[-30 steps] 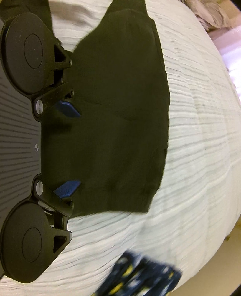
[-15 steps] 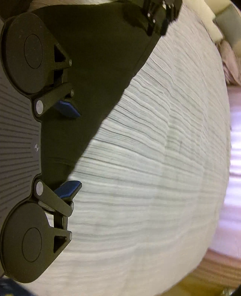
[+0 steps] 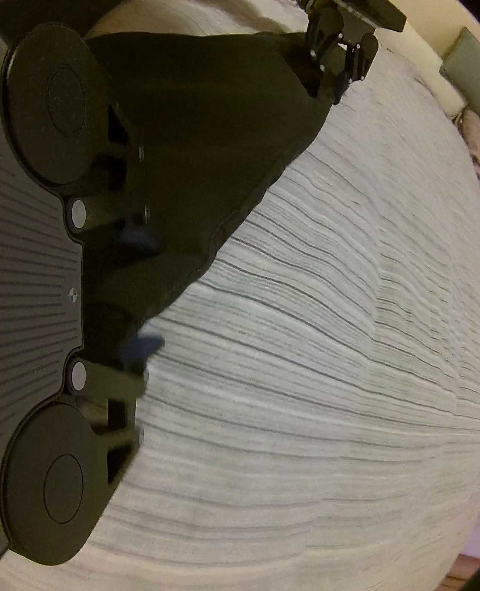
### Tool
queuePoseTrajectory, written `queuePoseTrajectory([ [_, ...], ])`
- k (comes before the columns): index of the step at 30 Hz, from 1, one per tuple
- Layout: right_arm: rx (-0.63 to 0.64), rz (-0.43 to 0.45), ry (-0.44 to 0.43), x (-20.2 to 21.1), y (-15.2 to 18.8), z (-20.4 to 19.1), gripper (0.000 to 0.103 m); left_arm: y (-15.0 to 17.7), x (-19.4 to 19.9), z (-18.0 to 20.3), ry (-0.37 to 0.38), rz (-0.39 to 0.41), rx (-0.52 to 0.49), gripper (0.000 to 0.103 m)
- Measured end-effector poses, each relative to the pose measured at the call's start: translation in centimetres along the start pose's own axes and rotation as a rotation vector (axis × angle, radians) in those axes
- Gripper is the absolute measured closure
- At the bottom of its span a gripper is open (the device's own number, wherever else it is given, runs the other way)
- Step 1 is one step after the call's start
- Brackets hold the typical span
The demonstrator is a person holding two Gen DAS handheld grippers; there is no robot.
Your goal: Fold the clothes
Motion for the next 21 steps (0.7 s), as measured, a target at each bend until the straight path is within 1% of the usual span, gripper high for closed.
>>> queuePoseTrajectory([
  [1,0.014,0.018,0.011,0.8,0.2,-0.7,0.079,0.0,0.6,0.5,-0.033,0.010,-0.018,0.097],
  [3,0.058,0.056,0.054,2.3,0.4,-2.6,0.081,0.0,2.1,1.4,-0.095,0.035,-0.038,0.099],
  [6,0.129,0.125,0.163,5.3,1.2,-5.6,0.082,0.0,6.1,2.5,-0.158,0.104,0.017,0.099],
  [9,0.182,0.199,0.257,9.1,2.7,-9.0,0.082,1.0,11.8,4.5,-0.176,0.163,0.076,0.099],
  [12,0.228,0.253,0.326,12.9,5.2,-13.5,0.082,3.2,18.3,7.9,-0.162,0.205,0.141,0.099],
  [15,0.232,0.252,0.350,16.0,9.2,-18.3,0.082,7.2,22.6,12.1,-0.121,0.181,0.252,0.099],
  [17,0.231,0.213,0.349,17.1,12.7,-21.5,0.082,10.2,24.7,15.2,-0.087,0.144,0.335,0.100],
  [19,0.213,0.124,0.347,16.9,16.3,-24.0,0.082,13.7,24.8,18.5,-0.041,0.058,0.432,0.097],
  [21,0.176,0.036,0.376,15.6,19.9,-26.0,0.077,16.7,24.6,21.7,0.010,-0.023,0.515,0.095],
])
Point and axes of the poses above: each gripper's, at about its wrist camera, not at the fingertips, and x roughly against the way its jaws point, z to its right, y to its underside, the point moved 6 cm from there along -x, roughly the way its jaws point, and after that the axes turned 3 degrees about x, right-handed, at the moved point
